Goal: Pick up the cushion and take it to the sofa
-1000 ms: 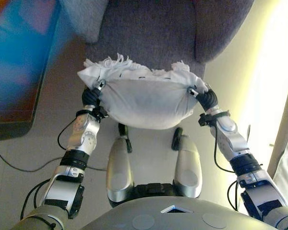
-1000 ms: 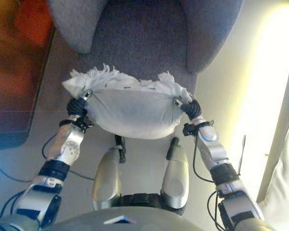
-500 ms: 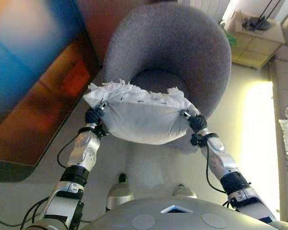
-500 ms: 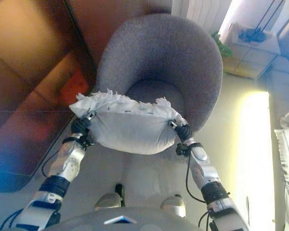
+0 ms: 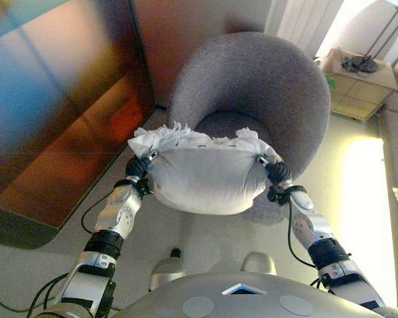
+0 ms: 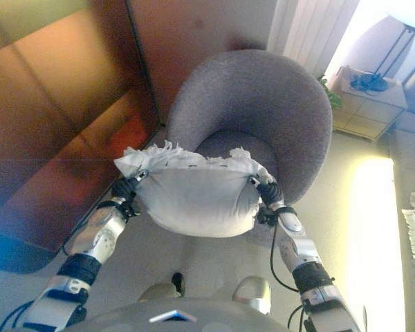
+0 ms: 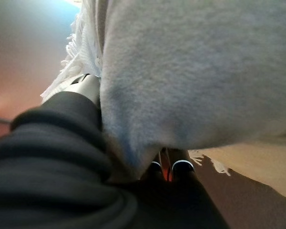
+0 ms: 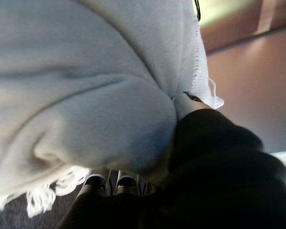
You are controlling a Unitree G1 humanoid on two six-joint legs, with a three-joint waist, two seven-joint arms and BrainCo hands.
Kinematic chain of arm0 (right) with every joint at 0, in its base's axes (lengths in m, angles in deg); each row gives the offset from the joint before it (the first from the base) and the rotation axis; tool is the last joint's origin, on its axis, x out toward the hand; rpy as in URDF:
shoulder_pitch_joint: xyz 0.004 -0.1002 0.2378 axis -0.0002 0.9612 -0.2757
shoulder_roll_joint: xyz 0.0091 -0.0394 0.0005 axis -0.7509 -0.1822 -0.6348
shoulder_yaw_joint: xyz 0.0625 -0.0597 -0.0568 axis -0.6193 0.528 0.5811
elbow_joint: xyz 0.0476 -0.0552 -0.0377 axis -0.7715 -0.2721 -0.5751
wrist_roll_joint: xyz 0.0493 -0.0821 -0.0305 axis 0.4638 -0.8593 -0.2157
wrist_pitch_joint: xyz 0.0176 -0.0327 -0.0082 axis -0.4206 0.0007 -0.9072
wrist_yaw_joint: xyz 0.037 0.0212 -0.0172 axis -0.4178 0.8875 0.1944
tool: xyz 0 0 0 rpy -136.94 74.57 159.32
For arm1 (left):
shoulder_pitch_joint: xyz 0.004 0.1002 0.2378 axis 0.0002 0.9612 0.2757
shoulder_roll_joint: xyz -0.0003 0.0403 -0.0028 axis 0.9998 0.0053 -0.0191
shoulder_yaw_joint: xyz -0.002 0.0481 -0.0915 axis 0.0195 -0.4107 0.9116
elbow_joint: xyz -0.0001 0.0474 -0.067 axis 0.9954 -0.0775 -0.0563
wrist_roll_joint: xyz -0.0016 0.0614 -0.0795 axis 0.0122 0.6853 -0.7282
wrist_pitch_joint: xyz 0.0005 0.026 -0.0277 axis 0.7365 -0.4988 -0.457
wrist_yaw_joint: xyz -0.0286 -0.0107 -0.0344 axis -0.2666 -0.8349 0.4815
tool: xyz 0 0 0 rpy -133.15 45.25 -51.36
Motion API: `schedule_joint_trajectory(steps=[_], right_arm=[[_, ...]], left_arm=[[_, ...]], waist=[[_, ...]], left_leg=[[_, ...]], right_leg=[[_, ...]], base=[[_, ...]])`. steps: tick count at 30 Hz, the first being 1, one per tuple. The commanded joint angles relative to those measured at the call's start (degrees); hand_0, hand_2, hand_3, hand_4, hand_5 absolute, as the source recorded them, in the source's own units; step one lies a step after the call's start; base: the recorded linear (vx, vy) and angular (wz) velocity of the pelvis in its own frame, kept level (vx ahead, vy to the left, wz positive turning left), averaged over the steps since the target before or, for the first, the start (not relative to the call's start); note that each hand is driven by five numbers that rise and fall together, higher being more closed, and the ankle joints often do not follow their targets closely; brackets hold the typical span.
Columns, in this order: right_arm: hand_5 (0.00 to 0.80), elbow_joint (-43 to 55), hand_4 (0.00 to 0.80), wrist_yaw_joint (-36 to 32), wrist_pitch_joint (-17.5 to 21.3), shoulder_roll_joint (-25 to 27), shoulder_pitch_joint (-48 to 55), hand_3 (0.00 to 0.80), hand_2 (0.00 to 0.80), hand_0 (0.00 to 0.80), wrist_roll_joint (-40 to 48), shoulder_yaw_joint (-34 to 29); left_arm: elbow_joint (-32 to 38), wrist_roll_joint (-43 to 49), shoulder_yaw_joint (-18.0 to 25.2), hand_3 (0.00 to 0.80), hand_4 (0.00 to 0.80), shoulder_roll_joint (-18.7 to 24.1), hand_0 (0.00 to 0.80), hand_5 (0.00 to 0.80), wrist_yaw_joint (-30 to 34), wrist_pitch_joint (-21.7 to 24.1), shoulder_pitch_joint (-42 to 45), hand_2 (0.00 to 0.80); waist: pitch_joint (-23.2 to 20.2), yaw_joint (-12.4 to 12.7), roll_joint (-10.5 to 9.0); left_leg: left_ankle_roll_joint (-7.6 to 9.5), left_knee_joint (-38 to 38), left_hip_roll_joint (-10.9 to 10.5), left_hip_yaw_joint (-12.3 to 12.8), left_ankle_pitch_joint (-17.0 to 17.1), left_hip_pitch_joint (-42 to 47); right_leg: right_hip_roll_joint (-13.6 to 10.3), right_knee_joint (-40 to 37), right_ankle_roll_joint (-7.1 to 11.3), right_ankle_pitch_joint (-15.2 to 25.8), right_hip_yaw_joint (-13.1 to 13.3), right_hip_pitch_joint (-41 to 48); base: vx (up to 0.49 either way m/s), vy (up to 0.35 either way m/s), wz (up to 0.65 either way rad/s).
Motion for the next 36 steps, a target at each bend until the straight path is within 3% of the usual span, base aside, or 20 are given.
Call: schedule_joint_trajectory(steps=[1, 4, 5, 8, 12, 16, 20, 23, 26, 29, 32, 36], right_arm=[[0.8, 3.1, 0.8, -1.4, 5.5, -1.9, -2.7, 0.8, 0.8, 0.8, 5.1, -2.7], [0.8, 2.5, 0.8, -2.0, 5.9, -1.4, -2.5, 0.8, 0.8, 0.8, 5.9, -3.2], [0.8, 1.9, 0.8, -2.1, 5.8, -0.9, -2.9, 0.8, 0.8, 0.8, 6.7, -3.5], [0.8, 1.9, 0.8, -2.3, 4.7, 0.0, -3.5, 0.8, 0.8, 0.8, 7.6, -4.2], [0.8, 2.9, 0.8, -3.4, 4.5, 0.2, -2.8, 0.8, 0.8, 0.8, 7.0, -5.2], [0.8, 4.8, 0.8, -4.1, 4.7, 1.1, -2.3, 0.8, 0.8, 0.8, 6.3, -5.9], [0.8, 6.6, 0.8, -4.4, 3.6, 1.7, -2.7, 0.8, 0.8, 0.8, 6.0, -6.0], [0.8, 7.8, 0.8, -4.5, 3.2, 2.4, -3.0, 0.8, 0.8, 0.8, 5.4, -6.2], [0.8, 8.4, 0.8, -4.9, 3.4, 2.8, -2.3, 0.8, 0.8, 0.8, 4.7, -6.2], [0.8, 8.0, 0.8, -5.3, 4.1, 3.0, -1.4, 0.8, 0.8, 0.8, 4.1, -5.9], [0.8, 8.1, 0.8, -5.3, 3.8, 3.6, -1.3, 0.8, 0.8, 0.8, 4.8, -6.3], [0.8, 8.0, 0.8, -3.9, 2.2, 4.7, -2.8, 0.8, 0.8, 0.8, 5.1, -7.1]], left_arm=[[1.8, 1.9, -3.8, 0.8, 0.8, -2.3, 0.8, 0.8, 3.9, 2.5, -7.4, 0.8], [2.2, 2.1, -4.6, 0.8, 0.8, -2.5, 0.8, 0.8, 3.3, 1.8, -7.7, 0.8], [1.9, 2.2, -5.5, 0.8, 0.8, -2.5, 0.8, 0.8, 2.9, 1.4, -8.4, 0.8], [1.5, 2.5, -6.4, 0.8, 0.8, -2.9, 0.8, 0.8, 2.2, 1.3, -9.1, 0.8], [2.7, 3.3, -5.6, 0.8, 0.8, -2.7, 0.8, 0.8, 2.7, 1.4, -7.7, 0.8], [4.2, 2.4, -4.1, 0.8, 0.8, -2.6, 0.8, 0.8, 3.1, 1.4, -6.6, 0.8], [5.9, 1.2, -2.3, 0.8, 0.8, -1.8, 0.8, 0.8, 3.3, 1.2, -5.1, 0.8], [6.5, 0.8, -1.2, 0.8, 0.8, -1.7, 0.8, 0.8, 3.5, 1.4, -4.9, 0.8], [6.7, 0.3, -0.7, 0.8, 0.8, -1.7, 0.8, 0.8, 4.1, 2.0, -4.8, 0.8], [7.1, 0.5, -0.8, 0.8, 0.8, -2.3, 0.8, 0.8, 4.7, 2.1, -4.2, 0.8], [7.3, 0.8, -1.3, 0.8, 0.8, -2.6, 0.8, 0.8, 5.0, 1.8, -4.6, 0.8], [7.0, -0.2, -1.7, 0.8, 0.8, -2.6, 0.8, 0.8, 5.4, 1.1, -6.3, 0.8]], waist=[[-1.6, -2.1, -1.47], [-1.0, -3.5, -2.33], [-0.7, -4.9, -3.03], [-0.2, -6.6, -3.15], [-0.4, -7.0, -3.62], [-2.1, -7.5, -3.62], [-4.5, -8.2, -1.98], [-5.1, -8.2, -1.69], [-5.2, -8.3, -2.14], [-4.8, -8.1, -2.87], [-4.7, -7.8, -3.17], [-4.1, -6.4, -2.19]], left_leg=[[1.96, 5.2, -6.5, 1.7, -9.4, 3.9], [1.88, 6.3, -7.3, 0.7, -11.5, 5.0], [2.15, 7.1, -8.1, -0.4, -13.4, 6.0], [2.69, 7.4, -8.1, -1.4, -15.3, 7.9], [3.18, 8.0, -8.0, -1.1, -17.5, 10.2], [2.08, 9.9, -6.6, 1.0, -18.4, 11.3], [-1.56, 12.2, -1.2, 3.0, -9.2, 11.6], [-3.46, 16.9, 1.2, 3.2, -5.1, 9.5], [-4.5, 24.5, 2.6, 3.8, -2.8, 6.7], [-4.86, 29.9, 4.6, 5.9, -1.8, 3.1], [-4.64, 24.4, 6.7, 6.5, -1.7, 2.8], [-5.46, 11.0, 6.1, 3.1, -0.2, 2.8]], right_leg=[[2.3, -12.0, 1.77, 11.4, 2.0, -1.3], [3.5, -19.7, 2.66, 12.3, 3.7, -1.8], [4.3, -25.1, 3.81, 14.7, 6.6, -4.0], [5.4, -27.9, 4.52, 17.5, 8.8, -7.6], [5.7, -27.4, 4.27, 17.9, 7.1, -7.9], [6.1, -26.9, 3.05, 16.5, 6.6, -5.3], [9.6, -26.6, 0.4, 11.8, 7.2, -2.4], [10.7, -26.0, -1.25, 9.7, 7.3, -1.0], [11.0, -25.2, -2.86, 8.1, 6.8, 0.0], [11.2, -25.1, -4.36, 6.9, 6.0, 1.9], [11.4, -25.6, -4.2, 6.0, 5.5, 3.5], [10.9, -26.1, -2.75, 4.2, 4.6, 5.9]], base=[[0.184, -0.096, 0.46], [0.286, -0.154, 0.52], [0.341, -0.131, 1.04], [0.366, -0.12, 0.61], [0.314, -0.11, -0.2], [0.259, -0.11, 0.06], [0.223, -0.128, 0.18], [0.165, -0.131, -0.06], [0.124, -0.122, -0.23], [0.103, -0.078, -0.13], [0.105, 0.053, 0.08], [0.115, 0.157, 0.31]])
